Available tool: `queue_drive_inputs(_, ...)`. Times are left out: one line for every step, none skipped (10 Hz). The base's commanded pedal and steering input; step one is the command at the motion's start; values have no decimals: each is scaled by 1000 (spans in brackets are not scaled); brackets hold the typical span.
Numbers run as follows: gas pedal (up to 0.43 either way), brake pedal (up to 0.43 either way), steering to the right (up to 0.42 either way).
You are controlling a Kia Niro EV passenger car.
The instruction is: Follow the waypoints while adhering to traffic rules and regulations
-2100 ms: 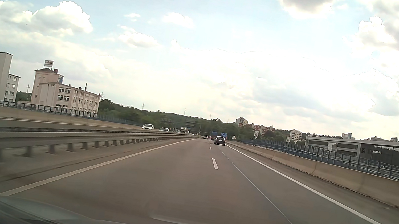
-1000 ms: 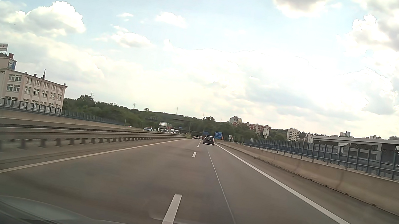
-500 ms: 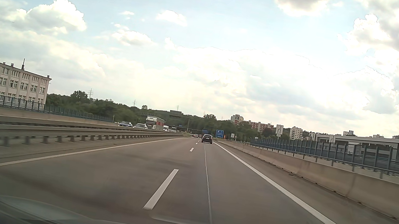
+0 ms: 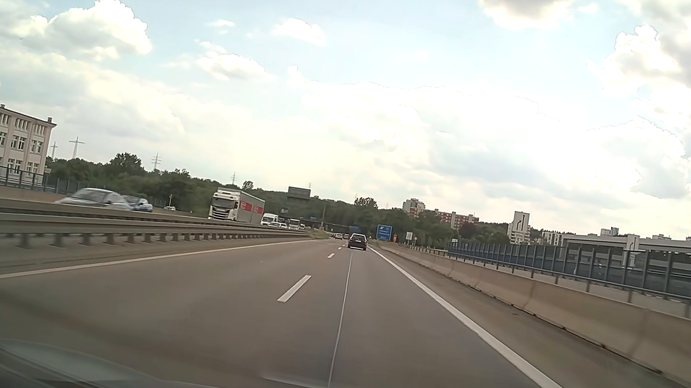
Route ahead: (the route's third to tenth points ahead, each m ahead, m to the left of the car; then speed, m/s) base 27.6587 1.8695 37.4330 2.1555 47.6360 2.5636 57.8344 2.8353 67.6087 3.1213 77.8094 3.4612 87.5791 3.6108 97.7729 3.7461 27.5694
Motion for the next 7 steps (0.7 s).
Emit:
queue_drive_inputs(0, 30, -5)
queue_drive_inputs(0, 30, -4)
queue_drive_inputs(0, 30, -4)
queue_drive_inputs(0, 30, -4)
queue_drive_inputs(0, 30, -3)
queue_drive_inputs(0, 30, -3)
queue_drive_inputs(0, 30, -1)
